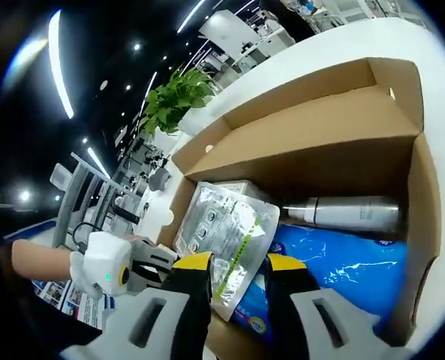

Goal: Operate the shoe box by opening the lid, removing the specified soft item, and placing it in the target area until the item is outside and the box remains undamaged.

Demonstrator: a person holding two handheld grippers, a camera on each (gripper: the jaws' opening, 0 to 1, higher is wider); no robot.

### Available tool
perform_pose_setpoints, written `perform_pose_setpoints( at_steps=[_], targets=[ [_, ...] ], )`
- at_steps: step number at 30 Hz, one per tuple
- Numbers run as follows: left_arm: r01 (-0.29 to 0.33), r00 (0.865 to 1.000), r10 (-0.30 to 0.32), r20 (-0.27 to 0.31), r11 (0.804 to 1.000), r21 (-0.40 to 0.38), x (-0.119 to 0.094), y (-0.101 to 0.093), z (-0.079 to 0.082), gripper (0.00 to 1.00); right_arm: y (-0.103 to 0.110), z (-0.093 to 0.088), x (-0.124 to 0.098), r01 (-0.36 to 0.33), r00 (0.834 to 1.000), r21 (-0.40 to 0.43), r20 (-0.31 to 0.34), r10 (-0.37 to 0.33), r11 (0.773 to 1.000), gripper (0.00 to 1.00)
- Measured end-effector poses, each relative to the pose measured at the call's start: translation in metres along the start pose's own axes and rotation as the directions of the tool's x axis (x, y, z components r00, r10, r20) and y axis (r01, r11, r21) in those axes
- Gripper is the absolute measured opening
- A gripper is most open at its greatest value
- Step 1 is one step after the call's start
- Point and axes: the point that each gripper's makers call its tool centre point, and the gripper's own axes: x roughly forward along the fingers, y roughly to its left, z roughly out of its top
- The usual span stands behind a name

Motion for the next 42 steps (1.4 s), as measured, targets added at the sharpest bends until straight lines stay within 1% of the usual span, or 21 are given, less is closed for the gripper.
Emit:
perform_pose_setpoints(
  at_steps=[1,2,3,4,5,7,8,10,11,12,13,16,21,23,25,26,28,32,37,40,42],
  targets=[
    [0.000,1.000,0.000,0.000,1.000,0.000,0.000,0.000,0.000,0.04,0.000,0.000,0.000,-0.001,1.000,0.012,0.003,0.001,1.000,0.22],
    [0.000,1.000,0.000,0.000,1.000,0.001,0.000,0.000,0.000,0.04,0.005,-0.001,-0.001,-0.023,1.000,0.075,-0.006,0.023,0.997,0.20],
    [0.000,1.000,0.000,0.000,1.000,0.001,0.000,0.000,0.000,0.04,0.009,-0.002,-0.002,-0.047,0.999,0.102,-0.011,0.049,0.994,0.18],
    [0.000,1.000,0.000,0.000,1.000,0.001,0.000,0.000,0.000,0.04,0.011,0.007,-0.002,-0.071,0.997,0.108,0.040,0.067,0.992,0.19],
    [0.000,1.000,0.000,0.000,1.000,0.001,0.000,0.000,0.000,0.04,0.014,0.011,-0.004,-0.089,0.995,0.118,0.058,0.083,0.989,0.19],
    [-0.001,1.000,0.001,0.000,1.000,0.001,0.000,0.000,0.000,0.04,0.021,0.015,-0.007,-0.135,0.989,0.171,0.083,0.122,0.976,0.19],
    [-0.001,1.000,0.001,0.000,1.000,0.001,0.000,0.000,0.000,0.04,0.023,0.018,-0.008,-0.156,0.986,0.205,0.094,0.139,0.966,0.18],
    [0.000,1.000,0.000,0.000,1.000,0.001,0.000,0.001,0.000,0.04,0.027,0.024,-0.010,-0.203,0.976,0.244,0.125,0.176,0.949,0.18],
    [-0.001,1.000,0.001,0.000,1.000,0.001,-0.001,0.000,0.000,0.04,0.030,0.026,-0.011,-0.226,0.972,0.278,0.133,0.196,0.933,0.16],
    [-0.001,1.000,0.001,0.000,1.000,0.000,-0.001,0.000,0.000,0.04,0.034,0.029,-0.013,-0.264,0.962,0.295,0.151,0.228,0.918,0.13],
    [-0.002,1.000,0.002,0.000,1.000,0.002,-0.001,0.000,0.000,0.04,0.037,0.031,-0.014,-0.291,0.954,0.298,0.163,0.252,0.909,0.11],
    [-0.001,1.000,0.001,0.000,1.000,0.003,0.000,0.000,0.000,0.04,0.041,0.028,-0.013,-0.272,0.959,0.270,0.151,0.239,0.924,0.12],
    [-0.002,1.000,0.002,0.001,1.000,0.004,0.000,0.000,0.000,0.04,0.054,0.016,-0.003,-0.274,0.961,0.267,0.121,0.250,0.924,0.13],
    [-0.002,1.000,0.002,0.000,1.000,0.004,0.000,-0.001,0.000,0.04,0.052,0.012,0.006,-0.267,0.963,0.260,0.097,0.250,0.928,0.15],
    [-0.002,1.000,0.002,0.000,1.000,0.004,0.000,-0.001,0.000,0.04,0.055,0.008,0.013,-0.263,0.965,0.271,0.091,0.248,0.926,0.15],
    [-0.002,1.000,0.002,0.000,1.000,0.004,0.000,-0.001,0.000,0.04,0.054,0.008,0.015,-0.249,0.968,0.263,0.096,0.231,0.932,0.16],
    [-0.002,1.000,0.002,0.000,1.000,0.004,0.000,-0.001,0.001,0.04,0.051,0.009,0.018,-0.231,0.972,0.258,0.095,0.213,0.938,0.18],
    [-0.002,1.000,0.002,0.000,1.000,0.003,0.000,-0.001,0.001,0.04,0.048,0.010,0.019,-0.225,0.974,0.277,0.095,0.206,0.934,0.18],
    [-0.001,1.000,0.001,0.000,1.000,0.003,0.000,-0.001,0.001,0.04,0.045,0.008,0.024,-0.204,0.979,0.267,0.073,0.191,0.942,0.16],
    [-0.002,1.000,0.002,0.001,1.000,0.004,0.000,0.000,0.001,0.04,0.047,0.002,0.029,-0.198,0.980,0.253,0.046,0.192,0.947,0.16],
    [-0.002,1.000,0.002,0.001,1.000,0.004,0.000,0.000,0.001,0.04,0.047,0.001,0.029,-0.187,0.982,0.238,0.049,0.180,0.953,0.13]
  ],
)
